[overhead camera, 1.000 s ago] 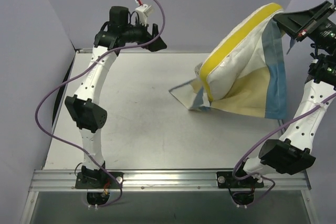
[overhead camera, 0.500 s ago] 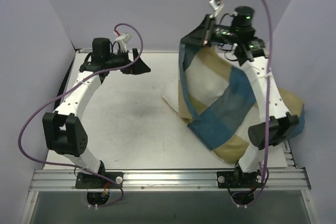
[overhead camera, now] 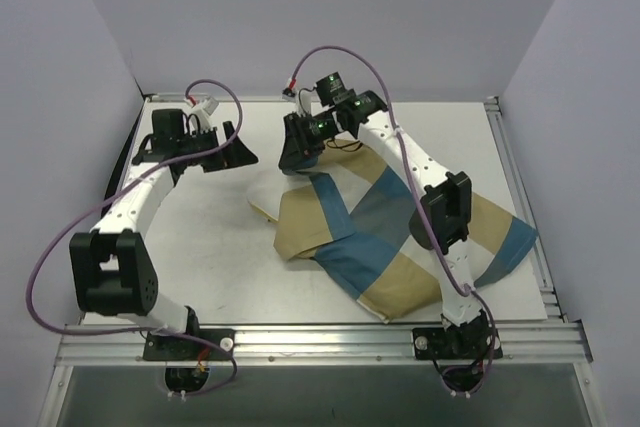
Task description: Put the pillow into the pillowcase
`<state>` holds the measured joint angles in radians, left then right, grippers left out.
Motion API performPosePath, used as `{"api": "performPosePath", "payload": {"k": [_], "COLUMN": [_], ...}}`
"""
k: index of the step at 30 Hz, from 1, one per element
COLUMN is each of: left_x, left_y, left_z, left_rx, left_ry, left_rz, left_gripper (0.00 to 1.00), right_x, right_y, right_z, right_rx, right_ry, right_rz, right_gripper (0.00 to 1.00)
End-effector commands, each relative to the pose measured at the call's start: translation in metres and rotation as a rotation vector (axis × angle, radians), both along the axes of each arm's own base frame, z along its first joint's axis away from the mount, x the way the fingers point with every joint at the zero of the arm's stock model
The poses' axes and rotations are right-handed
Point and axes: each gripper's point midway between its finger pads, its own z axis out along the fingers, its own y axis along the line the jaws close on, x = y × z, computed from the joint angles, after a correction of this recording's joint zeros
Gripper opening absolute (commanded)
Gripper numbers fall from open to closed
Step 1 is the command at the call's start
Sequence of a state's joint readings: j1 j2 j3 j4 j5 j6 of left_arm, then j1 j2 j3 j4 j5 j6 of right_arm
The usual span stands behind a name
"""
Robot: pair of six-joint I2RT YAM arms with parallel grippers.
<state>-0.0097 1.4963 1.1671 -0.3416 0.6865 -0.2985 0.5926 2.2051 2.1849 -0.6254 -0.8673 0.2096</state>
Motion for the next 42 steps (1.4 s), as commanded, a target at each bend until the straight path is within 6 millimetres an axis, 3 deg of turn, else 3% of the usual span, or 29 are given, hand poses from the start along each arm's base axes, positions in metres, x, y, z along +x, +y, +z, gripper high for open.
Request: {"api": "performPosePath", "payload": {"k": [1,4,5,6,7,8,9,11,12,14,16,18,19,21,22,23,25,26,28,29,32,33,35,36,37,38,39,40,42], "left_x": [0.018,0.029,0.031,0.033,0.040,0.040,0.042,0.046,0.044,0.044,0.041,0.034,0.029,0.012,0.005,-0.004,-0.021,-0.028,-0.039,-0.040,-0.044,-0.044,-0.045,-0.044,-0.043,-0.043,-0.042,-0.042,-0.037], "left_y": [0.004,0.000,-0.008,-0.014,-0.020,-0.031,-0.038,-0.049,-0.059,-0.063,-0.067,-0.066,-0.067,-0.070,-0.072,-0.073,-0.071,-0.070,-0.074,-0.073,-0.081,-0.080,-0.076,-0.070,-0.067,-0.065,-0.062,-0.062,-0.060], "left_z": [-0.032,-0.051,-0.065,-0.067,-0.063,-0.071,-0.068,-0.069,-0.071,-0.081,-0.089,-0.104,-0.108,-0.118,-0.118,-0.120,-0.125,-0.128,-0.128,-0.128,-0.121,-0.120,-0.114,-0.113,-0.108,-0.107,-0.105,-0.101,-0.098], "left_rx": [0.053,0.071,0.077,0.071,0.070,0.071,0.066,0.097,0.109,0.140,0.143,0.146,0.138,0.115,0.113,0.098,0.093,0.089,0.064,0.054,-0.016,-0.019,-0.026,-0.019,-0.010,-0.004,0.006,0.017,0.046], "left_ry": [0.056,0.103,0.128,0.124,0.105,0.110,0.098,0.068,0.063,0.077,0.103,0.160,0.179,0.233,0.237,0.256,0.289,0.314,0.340,0.350,0.380,0.382,0.365,0.357,0.328,0.318,0.309,0.279,0.249], "left_rz": [-0.015,-0.036,-0.066,-0.090,-0.110,-0.147,-0.174,-0.222,-0.252,-0.262,-0.272,-0.260,-0.262,-0.277,-0.289,-0.303,-0.318,-0.324,-0.349,-0.348,-0.359,-0.347,-0.323,-0.305,-0.304,-0.302,-0.292,-0.304,-0.295], "left_gripper": [0.97,0.97,0.97,0.97,0.97,0.97,0.98,0.97,0.97,0.95,0.87,0.82,0.75,0.64,0.58,0.42,0.27,0.16,0.03,0.00,0.00,0.00,0.00,0.07,0.11,0.16,0.24,0.38,0.48], "right_x": [-0.004,-0.015,-0.012,-0.024,-0.029,-0.030,-0.046,-0.066,-0.084,-0.106,-0.132,-0.134,-0.133,-0.104,-0.089,-0.050,-0.016,0.013,0.024,0.022,0.013,0.010,0.005,-0.004,-0.014,-0.019,-0.019,-0.034,-0.038], "right_y": [-0.049,-0.101,-0.132,-0.153,-0.174,-0.208,-0.231,-0.271,-0.288,-0.302,-0.307,-0.300,-0.292,-0.277,-0.272,-0.260,-0.243,-0.223,-0.197,-0.172,-0.135,-0.138,-0.156,-0.178,-0.194,-0.208,-0.233,-0.250,-0.278], "right_z": [0.054,0.032,0.034,0.010,-0.002,-0.005,-0.030,-0.041,-0.058,-0.070,-0.084,-0.098,-0.105,-0.118,-0.120,-0.114,-0.100,-0.076,-0.054,-0.040,-0.029,-0.036,-0.045,-0.063,-0.056,-0.059,-0.061,-0.065,-0.070], "right_rx": [-0.068,-0.224,-0.255,-0.318,-0.360,-0.431,-0.505,-0.591,-0.664,-0.710,-0.739,-0.732,-0.737,-0.725,-0.721,-0.692,-0.638,-0.555,-0.482,-0.435,-0.415,-0.463,-0.568,-0.649,-0.668,-0.694,-0.748,-0.782,-0.807], "right_ry": [-0.231,-0.150,-0.129,-0.039,0.001,0.005,0.086,0.142,0.207,0.264,0.361,0.401,0.404,0.379,0.356,0.287,0.226,0.141,0.069,0.010,-0.113,-0.125,-0.138,-0.090,-0.089,-0.075,-0.061,-0.030,0.009], "right_rz": [0.032,-0.013,-0.080,-0.101,-0.134,-0.204,-0.217,-0.243,-0.228,-0.170,-0.111,-0.062,-0.035,-0.051,-0.062,-0.095,-0.137,-0.155,-0.128,-0.080,-0.012,-0.001,-0.008,-0.016,-0.041,-0.060,-0.110,-0.127,-0.204], "right_gripper": [0.35,0.72,0.73,0.73,0.73,0.73,0.73,0.73,0.75,0.75,0.72,0.65,0.49,0.23,0.00,0.00,0.00,0.00,0.00,0.00,0.00,0.00,0.28,0.64,0.84,0.97,1.00,1.00,1.00]}}
